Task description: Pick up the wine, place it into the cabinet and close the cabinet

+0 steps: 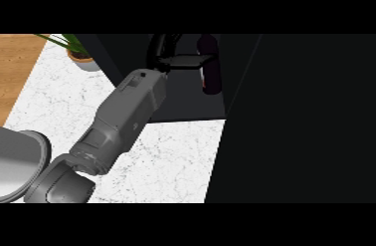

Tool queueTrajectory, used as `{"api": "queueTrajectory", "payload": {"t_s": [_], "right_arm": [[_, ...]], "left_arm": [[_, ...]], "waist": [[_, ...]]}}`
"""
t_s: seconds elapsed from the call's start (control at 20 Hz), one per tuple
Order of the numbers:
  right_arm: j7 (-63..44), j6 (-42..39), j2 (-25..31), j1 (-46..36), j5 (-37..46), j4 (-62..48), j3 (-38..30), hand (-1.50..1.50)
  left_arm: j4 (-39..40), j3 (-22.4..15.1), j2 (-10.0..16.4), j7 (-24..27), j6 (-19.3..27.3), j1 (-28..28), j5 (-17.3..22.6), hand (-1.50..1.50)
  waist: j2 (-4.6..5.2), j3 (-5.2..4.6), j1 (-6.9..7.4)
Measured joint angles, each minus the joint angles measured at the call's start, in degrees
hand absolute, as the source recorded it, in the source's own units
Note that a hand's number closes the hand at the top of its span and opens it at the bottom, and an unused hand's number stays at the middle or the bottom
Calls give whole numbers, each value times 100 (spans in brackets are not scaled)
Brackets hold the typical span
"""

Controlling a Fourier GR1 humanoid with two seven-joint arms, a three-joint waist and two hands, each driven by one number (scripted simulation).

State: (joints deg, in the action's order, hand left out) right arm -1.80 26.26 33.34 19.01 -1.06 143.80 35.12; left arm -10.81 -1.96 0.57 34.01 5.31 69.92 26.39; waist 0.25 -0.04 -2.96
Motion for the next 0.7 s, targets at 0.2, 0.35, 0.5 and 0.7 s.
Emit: {"api": "queueTrajectory", "payload": {"t_s": [0.2,0.35,0.5,0.7], "right_arm": [[-25,52,80,68,8,30,-81,-150],[-32,97,134,134,16,44,-105,-150],[17,152,122,213,24,37,-48,-150],[34,150,162,201,24,35,-112,-150]], "left_arm": [[-196,-84,-35,-34,-77,-179,56,-150],[-430,-163,-47,-114,-247,-347,142,-150],[-764,-278,-52,-158,-452,-629,274,-150],[-1233,-600,-58,-226,-624,-1091,503,-150]], "waist": [[-32,0,51],[-63,-1,96],[-92,-1,150],[-99,1,164]]}}
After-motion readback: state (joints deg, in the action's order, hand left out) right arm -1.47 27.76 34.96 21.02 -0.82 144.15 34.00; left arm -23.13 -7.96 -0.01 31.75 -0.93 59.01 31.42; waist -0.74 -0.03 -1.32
